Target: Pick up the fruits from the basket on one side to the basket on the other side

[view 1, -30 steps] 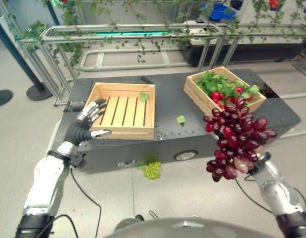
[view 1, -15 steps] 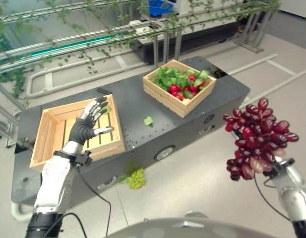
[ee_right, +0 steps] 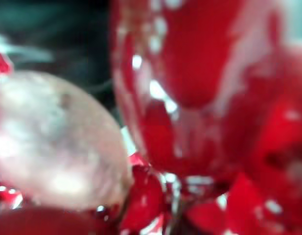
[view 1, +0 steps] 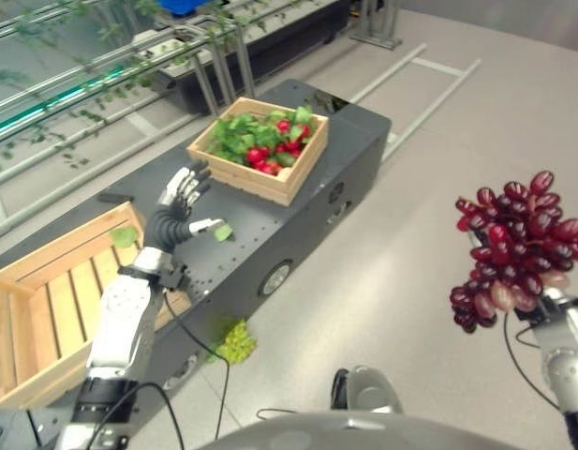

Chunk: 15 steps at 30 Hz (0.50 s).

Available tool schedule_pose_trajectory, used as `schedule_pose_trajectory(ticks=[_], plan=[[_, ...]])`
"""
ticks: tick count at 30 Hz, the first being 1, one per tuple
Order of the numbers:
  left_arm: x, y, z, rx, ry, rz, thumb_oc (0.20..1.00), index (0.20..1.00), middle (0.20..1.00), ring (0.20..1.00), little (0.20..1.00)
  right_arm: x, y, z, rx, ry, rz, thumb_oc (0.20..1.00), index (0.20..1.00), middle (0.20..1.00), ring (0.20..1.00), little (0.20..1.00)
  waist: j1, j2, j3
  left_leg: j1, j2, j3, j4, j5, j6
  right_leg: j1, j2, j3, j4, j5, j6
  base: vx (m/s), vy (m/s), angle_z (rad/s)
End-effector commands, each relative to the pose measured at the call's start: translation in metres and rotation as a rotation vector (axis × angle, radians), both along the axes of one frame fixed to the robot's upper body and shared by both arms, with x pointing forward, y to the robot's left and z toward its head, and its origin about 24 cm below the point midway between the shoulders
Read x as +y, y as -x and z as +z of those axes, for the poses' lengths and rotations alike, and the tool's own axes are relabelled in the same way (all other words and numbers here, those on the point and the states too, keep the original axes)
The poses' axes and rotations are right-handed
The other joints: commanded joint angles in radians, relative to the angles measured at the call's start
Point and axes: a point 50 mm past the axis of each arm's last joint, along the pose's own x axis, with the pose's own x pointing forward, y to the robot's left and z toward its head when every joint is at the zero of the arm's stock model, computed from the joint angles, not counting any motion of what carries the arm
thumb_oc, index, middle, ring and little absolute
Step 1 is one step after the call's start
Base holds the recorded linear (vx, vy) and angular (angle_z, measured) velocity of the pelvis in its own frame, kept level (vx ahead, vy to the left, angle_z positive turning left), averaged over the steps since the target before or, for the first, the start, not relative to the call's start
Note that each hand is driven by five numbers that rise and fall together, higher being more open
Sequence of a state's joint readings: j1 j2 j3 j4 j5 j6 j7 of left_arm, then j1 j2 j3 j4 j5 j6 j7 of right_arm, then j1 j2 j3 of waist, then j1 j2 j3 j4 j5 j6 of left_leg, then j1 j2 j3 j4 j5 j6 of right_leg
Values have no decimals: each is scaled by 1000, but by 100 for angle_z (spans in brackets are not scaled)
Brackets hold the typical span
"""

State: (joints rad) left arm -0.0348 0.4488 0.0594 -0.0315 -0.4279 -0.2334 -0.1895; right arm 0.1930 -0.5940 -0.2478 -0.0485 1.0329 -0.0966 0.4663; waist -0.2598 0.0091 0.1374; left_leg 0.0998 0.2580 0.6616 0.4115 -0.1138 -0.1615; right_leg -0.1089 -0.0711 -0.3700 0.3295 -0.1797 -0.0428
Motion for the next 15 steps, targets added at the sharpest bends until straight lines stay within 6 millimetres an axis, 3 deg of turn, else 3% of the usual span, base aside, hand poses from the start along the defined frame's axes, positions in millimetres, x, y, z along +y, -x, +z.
schedule_pose_trajectory(ticks=[1, 2, 3, 4, 5, 6, 7, 8, 9, 10, 11, 13, 15], plan=[[2, -2, 27, -158, 57, 16, 1000, 1000, 1000, 1000, 1000, -10, -5, 46, -259, -5, -67, 200, 200, 200, 200, 200, 13, -71, -15, -24, 35, -17, 243, 94, -63, 145, 66, 39, -231, 47, 45, 34, -245, -63], [2, -3, 31, -176, 66, 28, 1000, 1000, 1000, 1000, 1000, -8, -7, 47, -263, -11, -62, 200, 200, 200, 200, 200, 24, -97, 1, -65, 46, -52, 317, 161, -56, 162, 75, 81, -252, 64, 16, -53, -147, -94], [1, -3, 32, -183, 68, 36, 1000, 1000, 1000, 1000, 1000, -6, -9, 45, -259, -15, -63, 200, 200, 200, 200, 200, 41, -106, 14, -107, 12, -123, 328, 156, -47, 171, 82, 122, -257, 69, 5, -66, -120, -120], [1, -3, 32, -184, 66, 37, 1000, 1000, 1000, 1000, 1000, -5, -9, 45, -259, -16, -63, 200, 200, 200, 200, 200, 41, -110, 12, -109, 7, -120, 322, 161, -42, 167, 77, 122, -259, 74, 4, -15, -31, -138], [3, -2, 29, -179, 76, 67, 1000, 1000, 1000, 1000, 1000, -4, -11, 43, -252, -21, -68, 200, 200, 200, 200, 200, 64, -121, 21, -190, -47, -198, 273, 109, -8, 184, 79, 162, -261, 83, 14, -1, -9, -97], [3, -2, 29, -180, 75, 67, 1000, 1000, 1000, 1000, 1000, -4, -12, 43, -253, -22, -68, 200, 200, 200, 200, 200, 64, -124, 18, -192, -53, -194, 266, 115, -4, 180, 75, 162, -263, 88, 15, 77, 53, -95], [8, 1, 29, -186, 94, 93, 1000, 1000, 1000, 1000, 1000, -2, -12, 41, -245, -21, -61, 200, 200, 200, 200, 200, 70, -129, 13, -229, -45, -242, 169, 82, 39, 184, 61, 191, -264, 98, 35, 97, 117, -68], [10, 2, 28, -186, 88, 104, 1000, 1000, 1000, 1000, 1000, -1, -13, 41, -246, -16, -53, 200, 200, 200, 200, 200, 82, -127, 16, -257, -67, -303, 100, 61, 58, 188, 61, 219, -264, 96, 44, 99, 115, -60], [10, 2, 28, -186, 88, 105, 1000, 1000, 1000, 1000, 1000, 0, -13, 41, -246, -17, -52, 200, 200, 200, 200, 200, 82, -131, 11, -257, -75, -298, 86, 71, 62, 182, 55, 220, -265, 101, 45, 129, 151, -70], [15, 6, 26, -181, 81, 132, 1000, 1000, 1000, 1000, 1000, 7, -22, 41, -236, 11, -18, 200, 200, 200, 200, 200, 135, -124, 18, -308, -175, -510, -26, 87, 73, 195, 73, 309, -259, 104, 58, 137, 140, -81], [18, 8, 26, -188, 78, 151, 1000, 1000, 1000, 1000, 1000, 13, -28, 42, -243, 17, 2, 200, 200, 200, 200, 200, 163, -122, 19, -316, -216, -616, -84, 116, 72, 196, 87, 364, -254, 105, 63, 166, 140, -192], [22, 9, 27, -192, 74, 173, 1000, 1000, 1000, 1000, 1000, 16, -31, 40, -239, 16, 6, 200, 200, 200, 200, 200, 177, -117, 12, -321, -247, -657, -132, 148, 74, 195, 107, 410, -250, 109, 68, 115, 48, -222], [28, 11, 25, -186, 84, 197, 1000, 1000, 1000, 1000, 1000, 18, -32, 40, -244, 6, 15, 200, 200, 200, 200, 200, 169, -103, -15, -239, -242, -632, -224, 125, 98, 185, 124, 441, -249, 100, 77, 151, 132, -93]])
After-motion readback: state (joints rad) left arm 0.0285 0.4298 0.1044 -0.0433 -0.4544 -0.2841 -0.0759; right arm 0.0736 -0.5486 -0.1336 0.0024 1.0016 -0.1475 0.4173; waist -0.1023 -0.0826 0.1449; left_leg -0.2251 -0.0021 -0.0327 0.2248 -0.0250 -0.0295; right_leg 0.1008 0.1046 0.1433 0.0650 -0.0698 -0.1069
